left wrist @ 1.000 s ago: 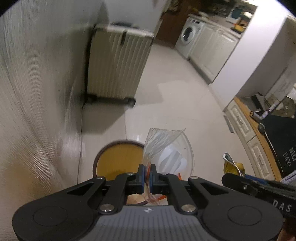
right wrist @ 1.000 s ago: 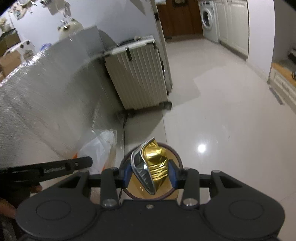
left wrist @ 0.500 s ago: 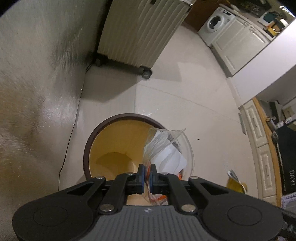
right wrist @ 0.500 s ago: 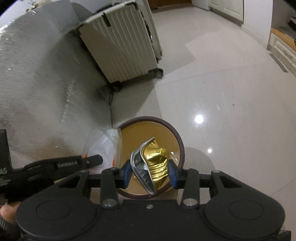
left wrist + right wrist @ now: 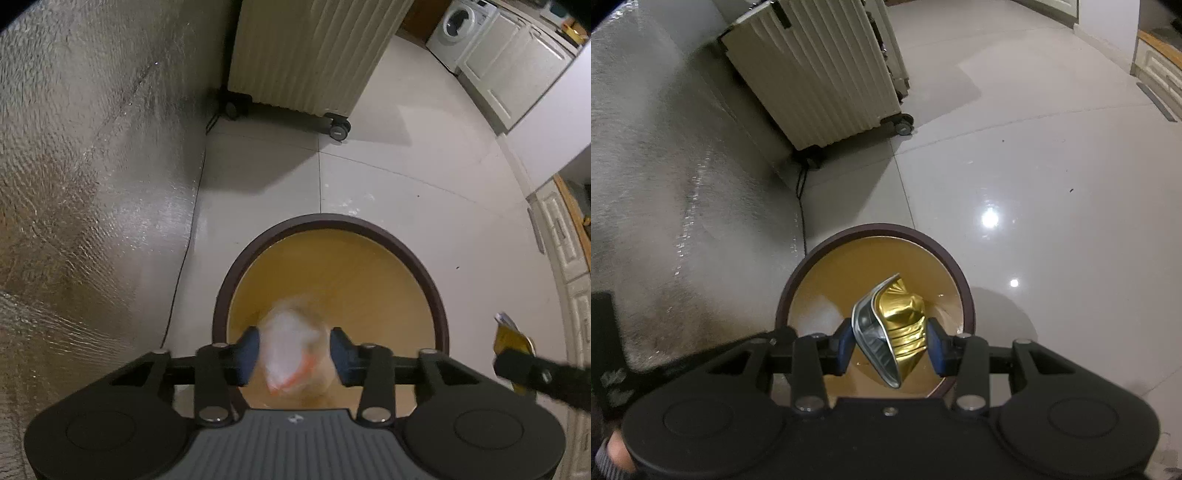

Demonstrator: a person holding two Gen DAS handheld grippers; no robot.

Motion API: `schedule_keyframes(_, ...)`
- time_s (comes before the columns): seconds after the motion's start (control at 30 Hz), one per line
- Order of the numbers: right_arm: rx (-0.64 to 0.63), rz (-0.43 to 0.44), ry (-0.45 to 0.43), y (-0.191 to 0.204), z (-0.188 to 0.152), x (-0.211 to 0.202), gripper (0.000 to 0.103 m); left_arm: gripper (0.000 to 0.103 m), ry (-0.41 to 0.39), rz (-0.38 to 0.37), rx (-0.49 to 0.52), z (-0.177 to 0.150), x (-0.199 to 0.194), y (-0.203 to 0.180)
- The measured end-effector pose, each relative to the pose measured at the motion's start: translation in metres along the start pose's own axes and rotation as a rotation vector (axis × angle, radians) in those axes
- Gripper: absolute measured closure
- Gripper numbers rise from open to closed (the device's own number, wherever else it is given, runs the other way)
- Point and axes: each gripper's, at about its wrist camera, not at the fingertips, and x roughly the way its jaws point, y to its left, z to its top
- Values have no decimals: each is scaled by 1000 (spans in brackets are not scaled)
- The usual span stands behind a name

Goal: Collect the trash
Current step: 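Open the left tool to drop the bag while the right drops the wrapper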

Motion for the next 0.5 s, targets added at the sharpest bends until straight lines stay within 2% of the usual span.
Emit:
schedule_keyframes(0.2, 10, -7, 34, -5, 4, 20, 61, 52, 45, 38, 39, -8, 1, 3)
schedule_keyframes(0.37, 22, -4, 29, 0, 8, 32, 60, 34, 64, 72, 47, -7, -5, 10)
schedule_keyframes(0.5, -3, 13, 55, 4, 8, 40, 44, 21, 70, 106, 55, -7, -12, 16)
